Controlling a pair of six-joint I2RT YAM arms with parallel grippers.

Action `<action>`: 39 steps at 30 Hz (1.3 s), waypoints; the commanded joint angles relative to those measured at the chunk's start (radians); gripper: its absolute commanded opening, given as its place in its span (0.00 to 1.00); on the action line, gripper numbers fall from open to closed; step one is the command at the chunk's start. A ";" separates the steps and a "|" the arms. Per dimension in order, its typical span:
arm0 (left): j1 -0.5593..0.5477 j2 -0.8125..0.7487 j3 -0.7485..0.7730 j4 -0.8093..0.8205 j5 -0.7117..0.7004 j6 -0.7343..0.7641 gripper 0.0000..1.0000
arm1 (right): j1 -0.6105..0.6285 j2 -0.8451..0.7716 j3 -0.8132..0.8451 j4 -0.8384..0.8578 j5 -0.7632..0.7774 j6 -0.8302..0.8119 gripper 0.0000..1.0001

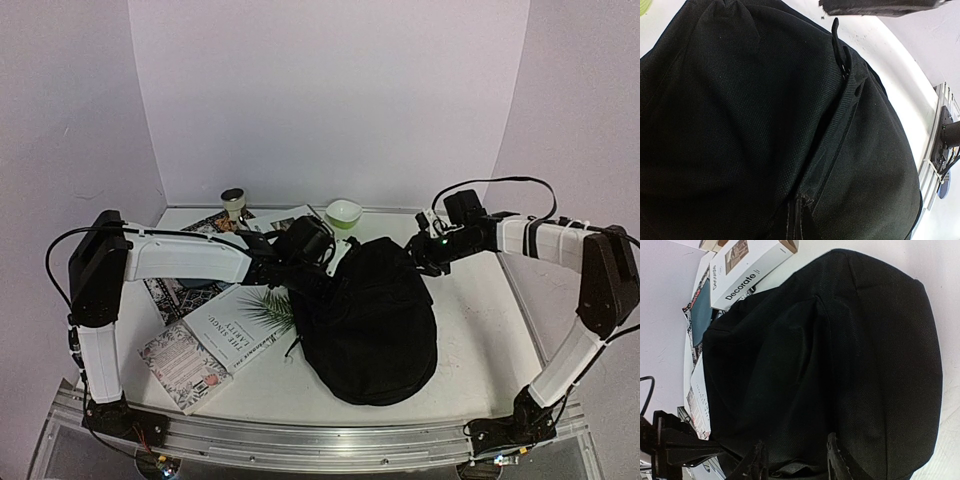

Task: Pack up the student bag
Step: Zip the lower front pocket of the student bag.

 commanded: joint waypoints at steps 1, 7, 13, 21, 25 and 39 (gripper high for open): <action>0.007 -0.007 0.012 -0.044 0.007 -0.007 0.00 | 0.004 0.030 -0.024 0.007 -0.013 0.010 0.41; 0.005 0.003 0.027 -0.044 0.010 -0.012 0.00 | 0.003 0.026 -0.061 0.054 -0.049 0.007 0.38; 0.006 0.015 0.039 -0.044 0.018 -0.013 0.00 | 0.004 0.007 -0.086 0.110 -0.094 0.019 0.27; 0.007 0.008 0.037 -0.044 0.003 -0.017 0.00 | 0.004 -0.009 -0.083 0.114 -0.082 0.023 0.03; 0.007 -0.016 0.014 -0.047 -0.045 -0.032 0.00 | -0.007 -0.055 -0.079 0.082 -0.016 0.013 0.00; 0.065 -0.143 -0.083 -0.062 -0.032 -0.116 0.00 | -0.119 -0.154 -0.054 -0.134 0.372 -0.101 0.00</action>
